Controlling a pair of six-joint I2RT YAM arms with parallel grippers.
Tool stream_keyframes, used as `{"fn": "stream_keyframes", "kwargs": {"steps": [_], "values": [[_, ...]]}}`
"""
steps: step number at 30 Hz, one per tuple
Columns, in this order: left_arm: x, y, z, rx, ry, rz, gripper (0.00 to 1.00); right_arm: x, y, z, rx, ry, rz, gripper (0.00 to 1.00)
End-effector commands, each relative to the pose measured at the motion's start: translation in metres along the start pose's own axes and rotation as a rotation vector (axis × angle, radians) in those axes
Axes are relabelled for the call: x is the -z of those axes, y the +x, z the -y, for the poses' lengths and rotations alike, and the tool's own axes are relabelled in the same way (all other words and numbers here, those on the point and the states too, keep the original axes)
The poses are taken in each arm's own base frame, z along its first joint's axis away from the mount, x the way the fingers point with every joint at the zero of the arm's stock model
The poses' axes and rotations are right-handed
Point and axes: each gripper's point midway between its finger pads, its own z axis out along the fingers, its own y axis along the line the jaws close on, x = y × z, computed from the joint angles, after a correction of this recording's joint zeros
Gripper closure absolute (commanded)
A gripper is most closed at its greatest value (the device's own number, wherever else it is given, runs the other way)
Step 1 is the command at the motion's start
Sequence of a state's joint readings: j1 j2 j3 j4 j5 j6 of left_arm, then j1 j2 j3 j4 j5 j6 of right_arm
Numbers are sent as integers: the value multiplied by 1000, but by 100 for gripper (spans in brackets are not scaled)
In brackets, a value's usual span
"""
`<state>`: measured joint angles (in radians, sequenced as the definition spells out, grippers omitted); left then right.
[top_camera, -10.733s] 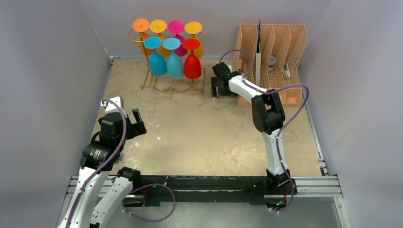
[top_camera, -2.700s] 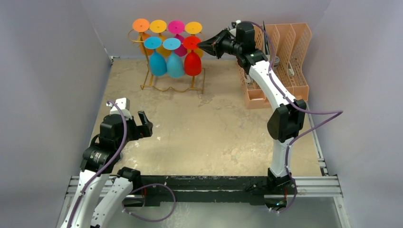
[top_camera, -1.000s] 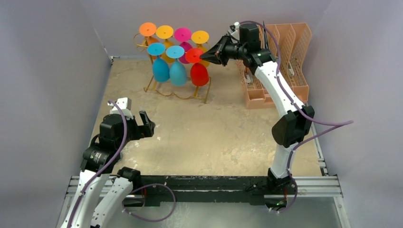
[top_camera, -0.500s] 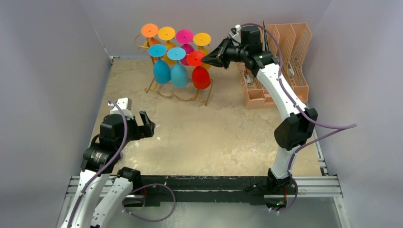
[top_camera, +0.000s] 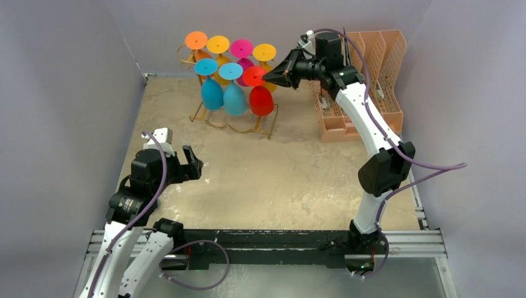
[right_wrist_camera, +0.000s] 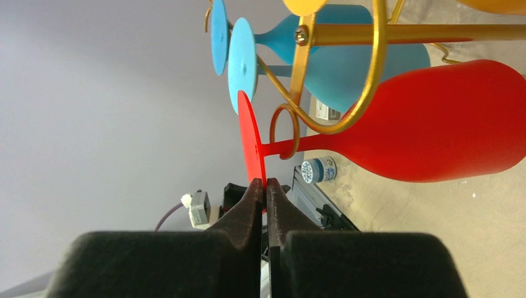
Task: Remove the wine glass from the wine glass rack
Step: Pick up the wine glass from the wine rack.
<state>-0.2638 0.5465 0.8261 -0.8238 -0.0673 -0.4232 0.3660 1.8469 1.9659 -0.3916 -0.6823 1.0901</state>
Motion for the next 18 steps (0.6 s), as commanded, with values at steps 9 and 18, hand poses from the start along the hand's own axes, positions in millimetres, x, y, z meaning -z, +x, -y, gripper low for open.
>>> {"fn": "stream_keyframes", "kwargs": {"steps": [9,18], "values": [[-5,-6,8,-28,43,16,0,7,18,-29,112,-99,-119,100],[-6,-6,8,-30,46,13,0,12,23,-20,158,-54,-121,100]]}}
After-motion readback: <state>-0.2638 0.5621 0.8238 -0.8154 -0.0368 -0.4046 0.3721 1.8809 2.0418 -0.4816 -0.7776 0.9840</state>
